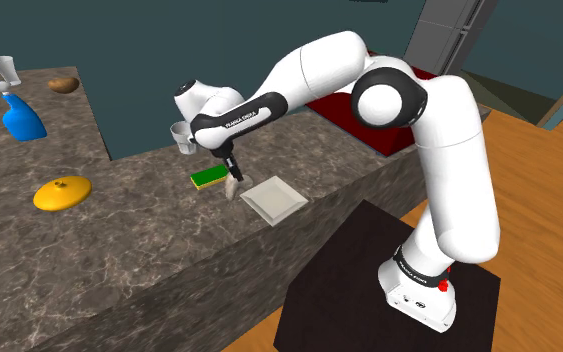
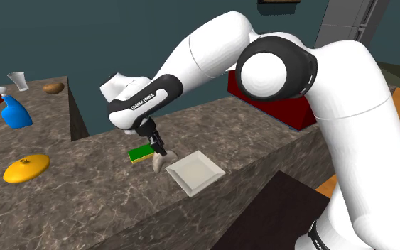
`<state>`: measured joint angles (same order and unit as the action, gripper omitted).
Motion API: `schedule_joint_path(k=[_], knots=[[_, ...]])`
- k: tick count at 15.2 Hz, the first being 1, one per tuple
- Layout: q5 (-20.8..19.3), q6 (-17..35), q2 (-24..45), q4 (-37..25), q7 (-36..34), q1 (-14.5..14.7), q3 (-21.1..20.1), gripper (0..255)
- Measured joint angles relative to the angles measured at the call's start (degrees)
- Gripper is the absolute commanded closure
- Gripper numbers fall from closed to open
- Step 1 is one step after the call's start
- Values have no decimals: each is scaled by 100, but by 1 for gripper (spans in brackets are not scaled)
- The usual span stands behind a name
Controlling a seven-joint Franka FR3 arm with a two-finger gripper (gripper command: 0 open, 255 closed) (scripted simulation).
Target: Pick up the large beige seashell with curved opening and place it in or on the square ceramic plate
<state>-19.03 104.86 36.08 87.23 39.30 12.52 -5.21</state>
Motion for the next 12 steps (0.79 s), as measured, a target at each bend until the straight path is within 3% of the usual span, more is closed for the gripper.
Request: schedule_joint_path(k=[8,9,12], knots=[[61,-431,-314,-116,123,2,-30,255],[61,-431,-316,-117,123,2,-31,0],[195,-348,-68,-313,697,-170,-156,0]])
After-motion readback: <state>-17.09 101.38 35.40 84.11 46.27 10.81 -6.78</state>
